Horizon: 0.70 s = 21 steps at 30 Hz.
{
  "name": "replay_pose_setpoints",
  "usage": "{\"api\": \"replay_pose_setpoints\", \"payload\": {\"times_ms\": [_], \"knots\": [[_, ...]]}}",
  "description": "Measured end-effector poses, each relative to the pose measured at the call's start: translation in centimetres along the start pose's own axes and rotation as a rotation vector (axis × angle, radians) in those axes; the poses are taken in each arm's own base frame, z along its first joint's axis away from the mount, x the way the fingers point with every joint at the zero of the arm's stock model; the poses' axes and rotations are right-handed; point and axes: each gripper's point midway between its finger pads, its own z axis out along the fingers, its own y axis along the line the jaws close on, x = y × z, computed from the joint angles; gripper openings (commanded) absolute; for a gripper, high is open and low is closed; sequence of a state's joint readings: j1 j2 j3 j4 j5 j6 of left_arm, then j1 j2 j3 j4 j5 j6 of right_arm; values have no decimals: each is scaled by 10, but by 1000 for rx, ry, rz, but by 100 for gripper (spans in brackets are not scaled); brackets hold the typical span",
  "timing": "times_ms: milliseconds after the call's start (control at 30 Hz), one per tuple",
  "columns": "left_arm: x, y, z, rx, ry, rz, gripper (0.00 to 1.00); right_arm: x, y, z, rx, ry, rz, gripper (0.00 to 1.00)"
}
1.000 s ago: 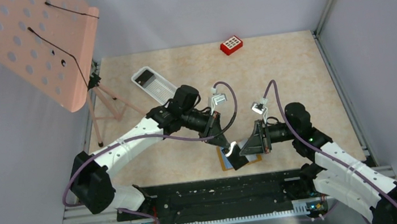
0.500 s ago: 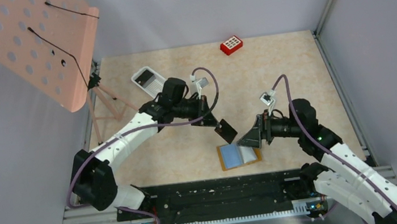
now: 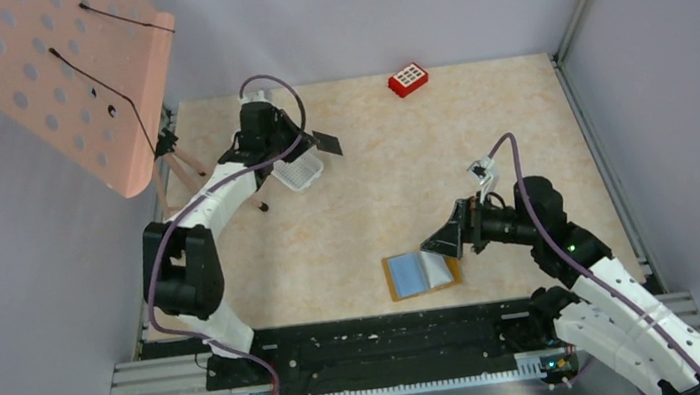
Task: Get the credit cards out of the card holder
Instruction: Place the credit card in the storage box.
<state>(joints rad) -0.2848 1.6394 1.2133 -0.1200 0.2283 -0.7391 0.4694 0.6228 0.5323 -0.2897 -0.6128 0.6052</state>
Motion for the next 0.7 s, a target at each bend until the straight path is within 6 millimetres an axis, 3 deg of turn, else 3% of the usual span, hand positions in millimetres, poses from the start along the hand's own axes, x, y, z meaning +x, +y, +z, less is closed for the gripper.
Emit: {"api": "replay_pose_setpoints", "payload": {"times_ms": [167, 300, 533, 700], "knots": [[-50, 25, 30, -100, -128, -48, 0, 2, -4, 1, 15, 10, 0, 99], [-82, 48, 41, -176, -236, -71, 0, 5, -11, 5, 35, 32, 2, 99], [-123, 79, 51, -251, -347, -108, 0, 10, -22, 12, 63, 70, 15, 99], [-135, 105, 53, -312, -386, -132, 0, 12, -26, 15, 71, 83, 19, 99]]}}
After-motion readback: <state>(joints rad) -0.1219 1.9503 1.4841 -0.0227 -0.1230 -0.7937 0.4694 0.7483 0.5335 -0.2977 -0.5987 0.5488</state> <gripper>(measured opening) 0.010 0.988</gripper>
